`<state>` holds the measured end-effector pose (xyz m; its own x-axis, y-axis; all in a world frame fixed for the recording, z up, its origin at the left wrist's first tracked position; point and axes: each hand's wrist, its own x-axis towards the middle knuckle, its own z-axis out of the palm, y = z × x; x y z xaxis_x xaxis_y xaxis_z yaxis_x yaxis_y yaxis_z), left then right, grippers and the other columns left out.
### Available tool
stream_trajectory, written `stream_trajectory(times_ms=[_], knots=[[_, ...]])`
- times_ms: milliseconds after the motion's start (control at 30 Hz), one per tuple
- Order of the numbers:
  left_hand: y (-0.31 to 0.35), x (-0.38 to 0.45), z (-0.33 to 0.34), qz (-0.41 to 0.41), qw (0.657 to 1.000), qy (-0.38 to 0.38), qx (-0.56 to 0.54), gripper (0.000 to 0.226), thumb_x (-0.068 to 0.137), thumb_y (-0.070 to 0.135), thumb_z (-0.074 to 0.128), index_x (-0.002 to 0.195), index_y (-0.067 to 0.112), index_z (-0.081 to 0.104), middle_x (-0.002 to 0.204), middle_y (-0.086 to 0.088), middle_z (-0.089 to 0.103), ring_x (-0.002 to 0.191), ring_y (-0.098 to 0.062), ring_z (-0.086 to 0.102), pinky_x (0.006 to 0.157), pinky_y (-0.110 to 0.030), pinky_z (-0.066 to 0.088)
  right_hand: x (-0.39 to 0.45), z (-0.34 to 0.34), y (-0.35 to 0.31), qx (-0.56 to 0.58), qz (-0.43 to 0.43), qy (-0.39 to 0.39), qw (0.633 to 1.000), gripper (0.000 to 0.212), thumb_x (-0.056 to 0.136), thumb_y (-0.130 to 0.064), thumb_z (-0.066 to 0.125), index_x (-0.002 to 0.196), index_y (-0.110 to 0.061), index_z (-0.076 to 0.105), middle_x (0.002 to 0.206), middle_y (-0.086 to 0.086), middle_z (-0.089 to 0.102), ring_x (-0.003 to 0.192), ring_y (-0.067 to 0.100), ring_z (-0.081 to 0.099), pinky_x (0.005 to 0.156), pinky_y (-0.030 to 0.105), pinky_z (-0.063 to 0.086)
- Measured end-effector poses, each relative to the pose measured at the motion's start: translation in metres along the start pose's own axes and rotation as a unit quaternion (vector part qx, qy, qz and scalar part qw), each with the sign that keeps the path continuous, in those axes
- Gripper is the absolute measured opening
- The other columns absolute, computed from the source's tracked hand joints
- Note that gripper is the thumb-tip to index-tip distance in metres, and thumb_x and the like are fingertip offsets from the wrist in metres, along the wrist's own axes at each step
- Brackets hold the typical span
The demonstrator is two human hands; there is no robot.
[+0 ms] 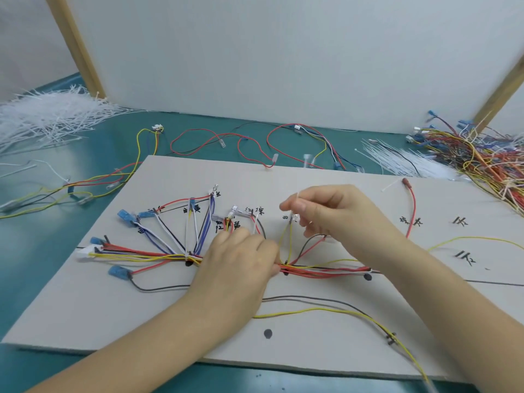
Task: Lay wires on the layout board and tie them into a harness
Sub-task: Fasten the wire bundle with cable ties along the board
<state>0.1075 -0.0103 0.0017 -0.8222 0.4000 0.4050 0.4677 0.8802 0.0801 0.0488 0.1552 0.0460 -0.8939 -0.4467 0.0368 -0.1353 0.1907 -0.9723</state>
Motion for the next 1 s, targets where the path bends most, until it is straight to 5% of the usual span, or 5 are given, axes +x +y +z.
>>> stream_trajectory(times_ms=[333,533,700,833,1000], knots=[[-0.005,0.003,-0.005,0.022,0.999,-0.036,0.021,0.024,0.063,0.026,0.083,0.064,0.022,0.060,0.059,0.005,0.059,0.058,-0.020,0.057,0.054,-0.027,0.044,0.005,0.002,0.033,-0.040,-0.003,0.038,0.998,0.023,0.084,0.004,0.063,0.075,-0.017,0.066,0.067,-0.009,0.067,0.059,0.006,0.063,0.059,0.016,0.051],[-0.005,0.002,-0.004,0.059,0.997,-0.028,0.040,0.021,0.067,0.021,0.078,0.065,0.018,0.058,0.060,0.003,0.056,0.059,-0.022,0.055,0.054,-0.024,0.041,0.002,0.008,0.034,-0.193,-0.028,-0.019,0.981,0.028,0.080,-0.006,0.070,0.072,-0.032,0.062,0.073,-0.007,0.072,0.062,-0.001,0.063,0.063,0.009,0.046],[-0.008,0.002,-0.001,0.044,0.999,-0.009,-0.009,0.011,0.072,0.021,0.071,0.068,0.017,0.061,0.063,0.002,0.059,0.061,-0.025,0.057,0.055,-0.030,0.045,-0.001,0.005,0.033,-0.206,-0.011,-0.064,0.976,0.020,0.082,-0.009,0.068,0.077,-0.027,0.060,0.073,-0.007,0.072,0.068,0.008,0.065,0.072,0.023,0.051],[-0.012,0.006,-0.005,0.050,0.997,-0.029,-0.044,0.009,0.072,0.025,0.066,0.069,0.017,0.062,0.064,0.002,0.061,0.061,-0.025,0.060,0.055,-0.035,0.051,-0.001,0.004,0.029,-0.171,-0.010,-0.082,0.982,0.021,0.093,-0.008,0.053,0.078,-0.022,0.061,0.067,-0.008,0.068,0.066,0.008,0.064,0.069,0.018,0.050],[-0.013,0.004,-0.007,0.048,0.997,-0.028,-0.049,0.010,0.073,0.024,0.069,0.071,0.017,0.063,0.064,0.001,0.061,0.059,-0.023,0.062,0.052,-0.033,0.048,-0.001,0.007,0.030,-0.212,-0.035,-0.055,0.975,0.018,0.088,-0.008,0.061,0.078,-0.020,0.070,0.067,-0.016,0.066,0.063,0.000,0.061,0.067,0.016,0.048]])
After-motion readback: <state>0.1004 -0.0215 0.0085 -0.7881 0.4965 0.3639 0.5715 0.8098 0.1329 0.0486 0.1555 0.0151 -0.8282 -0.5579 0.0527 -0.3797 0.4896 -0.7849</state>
